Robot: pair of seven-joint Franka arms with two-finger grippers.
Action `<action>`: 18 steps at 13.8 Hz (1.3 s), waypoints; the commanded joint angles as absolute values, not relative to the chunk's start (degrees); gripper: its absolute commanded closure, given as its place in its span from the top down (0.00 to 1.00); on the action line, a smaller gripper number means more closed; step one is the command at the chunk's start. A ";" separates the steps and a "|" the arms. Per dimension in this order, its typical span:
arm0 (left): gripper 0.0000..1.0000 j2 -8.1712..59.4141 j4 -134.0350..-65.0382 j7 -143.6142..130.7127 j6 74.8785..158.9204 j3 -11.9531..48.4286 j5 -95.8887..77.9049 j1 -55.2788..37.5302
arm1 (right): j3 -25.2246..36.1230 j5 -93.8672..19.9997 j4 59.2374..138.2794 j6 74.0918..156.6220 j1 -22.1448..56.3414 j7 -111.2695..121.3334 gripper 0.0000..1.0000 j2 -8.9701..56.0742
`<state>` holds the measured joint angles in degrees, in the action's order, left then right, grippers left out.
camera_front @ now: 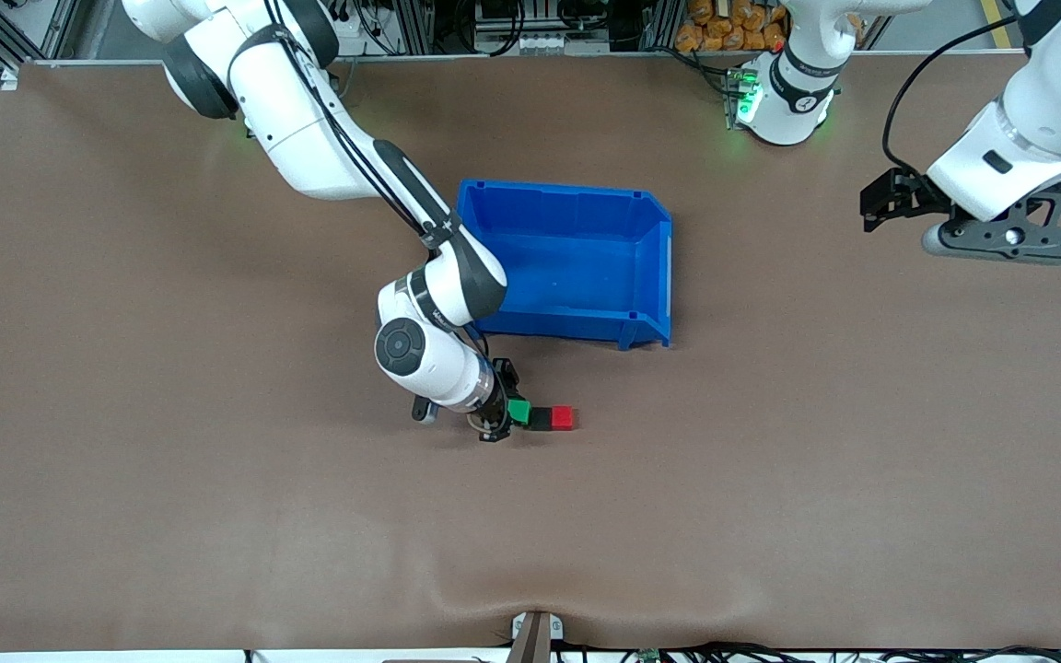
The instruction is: Attach green and red cubes to black cube
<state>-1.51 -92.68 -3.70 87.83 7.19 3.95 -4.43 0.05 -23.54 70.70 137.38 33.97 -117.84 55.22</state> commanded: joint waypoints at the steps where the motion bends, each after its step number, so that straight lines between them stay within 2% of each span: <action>1: 1.00 -3.34 -94.31 -4.30 87.63 7.65 4.13 -3.87 | 0.62 -23.99 68.55 139.21 34.63 -119.09 0.00 57.48; 5: 1.00 -2.99 -92.99 -4.22 88.33 6.95 2.81 -2.30 | 0.62 -23.91 68.29 140.71 34.98 -119.00 0.00 58.80; 6: 1.00 -3.25 -93.25 -2.57 88.16 7.03 2.73 -0.63 | 0.62 -23.82 68.29 140.71 35.07 -119.09 0.30 58.80; 8: 1.00 -3.17 -92.99 -1.14 88.15 7.12 2.55 -0.35 | 0.70 -23.38 68.29 140.28 35.16 -119.00 1.00 58.62; 11: 1.00 -0.80 -90.36 -0.44 88.42 7.03 1.85 -0.18 | 0.88 -23.29 68.47 139.83 34.02 -118.21 1.00 57.40; 18: 1.00 0.00 -90.26 -0.26 89.12 7.03 2.02 -0.26 | 0.70 -23.73 68.99 138.52 31.55 -118.39 1.00 54.59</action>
<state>-0.33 -91.55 -1.38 89.38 6.94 2.65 -0.57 1.15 -23.51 68.09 140.04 32.02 -117.86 56.35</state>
